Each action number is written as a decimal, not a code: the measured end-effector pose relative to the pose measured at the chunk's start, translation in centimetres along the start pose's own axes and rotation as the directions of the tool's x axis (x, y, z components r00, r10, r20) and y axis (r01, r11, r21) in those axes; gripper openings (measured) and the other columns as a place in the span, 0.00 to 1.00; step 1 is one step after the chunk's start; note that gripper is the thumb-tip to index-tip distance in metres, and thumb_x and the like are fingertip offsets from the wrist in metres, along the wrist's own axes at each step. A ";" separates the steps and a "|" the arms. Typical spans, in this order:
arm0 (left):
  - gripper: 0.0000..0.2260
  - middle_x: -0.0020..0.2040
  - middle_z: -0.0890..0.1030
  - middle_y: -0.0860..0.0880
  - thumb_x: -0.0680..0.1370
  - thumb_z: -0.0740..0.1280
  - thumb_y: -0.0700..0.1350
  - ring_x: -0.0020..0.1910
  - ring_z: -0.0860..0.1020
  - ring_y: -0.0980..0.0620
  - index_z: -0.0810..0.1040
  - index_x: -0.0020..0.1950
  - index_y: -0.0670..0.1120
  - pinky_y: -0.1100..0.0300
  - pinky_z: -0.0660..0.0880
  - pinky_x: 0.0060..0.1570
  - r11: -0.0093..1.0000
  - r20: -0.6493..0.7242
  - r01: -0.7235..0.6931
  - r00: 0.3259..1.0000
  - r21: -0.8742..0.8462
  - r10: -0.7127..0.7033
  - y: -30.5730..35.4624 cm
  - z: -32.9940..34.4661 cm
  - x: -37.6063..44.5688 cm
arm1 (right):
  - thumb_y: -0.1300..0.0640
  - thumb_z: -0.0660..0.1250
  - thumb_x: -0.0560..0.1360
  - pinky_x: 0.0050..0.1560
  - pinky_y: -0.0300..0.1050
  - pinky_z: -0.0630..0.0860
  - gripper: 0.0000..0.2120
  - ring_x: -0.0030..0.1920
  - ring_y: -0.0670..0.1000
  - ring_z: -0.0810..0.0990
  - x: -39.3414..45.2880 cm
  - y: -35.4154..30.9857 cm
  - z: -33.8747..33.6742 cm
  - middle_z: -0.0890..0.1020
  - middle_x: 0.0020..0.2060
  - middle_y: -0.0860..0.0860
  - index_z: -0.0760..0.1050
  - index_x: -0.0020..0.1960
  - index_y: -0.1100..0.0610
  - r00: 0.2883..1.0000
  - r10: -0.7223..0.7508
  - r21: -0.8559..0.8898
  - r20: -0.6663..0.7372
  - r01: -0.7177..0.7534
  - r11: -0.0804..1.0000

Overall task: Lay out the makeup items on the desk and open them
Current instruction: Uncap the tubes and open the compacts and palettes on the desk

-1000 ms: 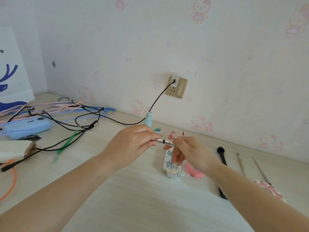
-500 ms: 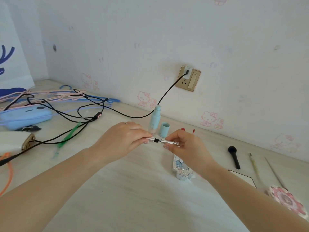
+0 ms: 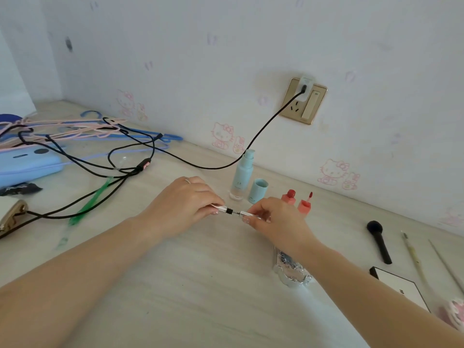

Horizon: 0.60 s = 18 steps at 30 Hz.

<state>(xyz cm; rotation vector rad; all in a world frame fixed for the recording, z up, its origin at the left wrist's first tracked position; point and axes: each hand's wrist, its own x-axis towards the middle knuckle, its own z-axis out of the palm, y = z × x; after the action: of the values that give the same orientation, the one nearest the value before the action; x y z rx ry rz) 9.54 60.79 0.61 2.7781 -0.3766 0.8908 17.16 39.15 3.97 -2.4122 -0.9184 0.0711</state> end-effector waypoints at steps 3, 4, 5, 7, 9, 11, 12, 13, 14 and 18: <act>0.13 0.41 0.83 0.57 0.74 0.60 0.55 0.43 0.79 0.53 0.83 0.49 0.53 0.58 0.75 0.39 0.999 0.069 0.032 0.997 -0.013 -0.031 -0.7 1.0 0.1 | 0.47 0.67 0.73 0.43 0.36 0.70 0.08 0.42 0.41 0.73 0.8 0.5 0.7 0.74 0.41 0.41 0.79 0.48 0.49 1.000 -0.012 -0.102 0.023 0.014 0.995; 0.13 0.42 0.83 0.57 0.74 0.60 0.55 0.43 0.79 0.53 0.83 0.49 0.54 0.57 0.76 0.39 0.999 0.090 0.046 0.995 -0.017 -0.045 -0.8 1.2 0.1 | 0.47 0.67 0.73 0.43 0.36 0.70 0.07 0.42 0.41 0.73 1.0 0.6 0.9 0.74 0.41 0.41 0.79 0.48 0.49 0.999 -0.015 -0.125 0.033 0.019 0.992; 0.14 0.42 0.83 0.58 0.74 0.59 0.56 0.43 0.80 0.53 0.82 0.49 0.54 0.57 0.76 0.39 0.998 0.107 0.056 0.993 -0.017 -0.054 -0.9 1.3 0.2 | 0.47 0.67 0.73 0.44 0.37 0.71 0.07 0.43 0.41 0.73 1.1 0.7 1.0 0.75 0.41 0.41 0.79 0.48 0.48 0.999 -0.018 -0.142 0.042 0.023 0.990; 0.15 0.42 0.83 0.58 0.74 0.59 0.57 0.43 0.79 0.54 0.82 0.49 0.55 0.56 0.76 0.39 0.998 0.135 0.068 0.989 -0.014 -0.065 -1.0 1.5 0.4 | 0.47 0.67 0.73 0.47 0.40 0.73 0.07 0.45 0.42 0.74 1.4 0.9 1.2 0.76 0.43 0.42 0.79 0.48 0.47 0.998 -0.017 -0.161 0.058 0.027 0.987; 0.15 0.43 0.83 0.58 0.74 0.58 0.57 0.43 0.79 0.54 0.82 0.49 0.55 0.57 0.76 0.40 0.997 0.157 0.073 0.985 -0.013 -0.070 -1.0 1.5 0.5 | 0.47 0.68 0.73 0.47 0.41 0.73 0.07 0.46 0.43 0.74 1.6 1.1 1.4 0.77 0.45 0.44 0.79 0.48 0.47 0.997 -0.022 -0.170 0.071 0.034 0.985; 0.16 0.43 0.83 0.57 0.74 0.58 0.58 0.43 0.79 0.53 0.83 0.49 0.54 0.60 0.75 0.42 0.997 0.171 0.078 0.982 -0.018 -0.074 -1.0 1.5 0.5 | 0.47 0.68 0.73 0.46 0.39 0.72 0.08 0.46 0.44 0.74 1.6 1.2 1.5 0.77 0.46 0.45 0.79 0.49 0.49 0.996 -0.029 -0.173 0.082 0.043 0.984; 0.16 0.43 0.83 0.57 0.74 0.58 0.58 0.44 0.79 0.53 0.83 0.50 0.54 0.62 0.73 0.43 0.996 0.179 0.085 0.981 -0.020 -0.080 -0.9 1.5 0.5 | 0.47 0.68 0.73 0.46 0.39 0.71 0.09 0.46 0.44 0.74 1.6 1.2 1.5 0.78 0.46 0.46 0.79 0.50 0.49 0.996 -0.033 -0.177 0.084 0.047 0.983; 0.15 0.44 0.83 0.57 0.74 0.60 0.57 0.44 0.79 0.53 0.83 0.50 0.54 0.63 0.71 0.43 0.995 0.190 0.096 0.978 -0.017 -0.091 -0.9 1.5 0.5 | 0.47 0.67 0.73 0.46 0.40 0.71 0.09 0.47 0.45 0.74 1.6 1.2 1.5 0.78 0.47 0.47 0.79 0.50 0.49 0.996 -0.035 -0.181 0.084 0.050 0.982; 0.14 0.45 0.83 0.56 0.74 0.62 0.56 0.45 0.79 0.53 0.83 0.51 0.53 0.64 0.69 0.44 0.995 0.197 0.104 0.975 -0.010 -0.100 -0.8 1.5 0.5 | 0.47 0.67 0.73 0.46 0.40 0.71 0.10 0.47 0.45 0.74 1.5 1.2 1.5 0.78 0.47 0.47 0.79 0.51 0.50 0.996 -0.036 -0.185 0.085 0.052 0.981; 0.15 0.48 0.83 0.54 0.72 0.64 0.55 0.49 0.79 0.51 0.82 0.55 0.52 0.62 0.71 0.48 0.992 0.212 0.125 0.970 -0.013 -0.120 -0.6 1.2 0.6 | 0.47 0.67 0.74 0.47 0.40 0.70 0.13 0.47 0.45 0.73 1.6 1.3 1.4 0.75 0.46 0.46 0.77 0.56 0.49 0.995 -0.038 -0.207 0.093 0.056 0.977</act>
<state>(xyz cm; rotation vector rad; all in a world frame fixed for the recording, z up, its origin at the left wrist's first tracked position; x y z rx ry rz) 10.83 60.95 -0.01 2.8429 -0.2429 0.5611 18.77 40.01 2.37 -2.5964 -1.0706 0.0676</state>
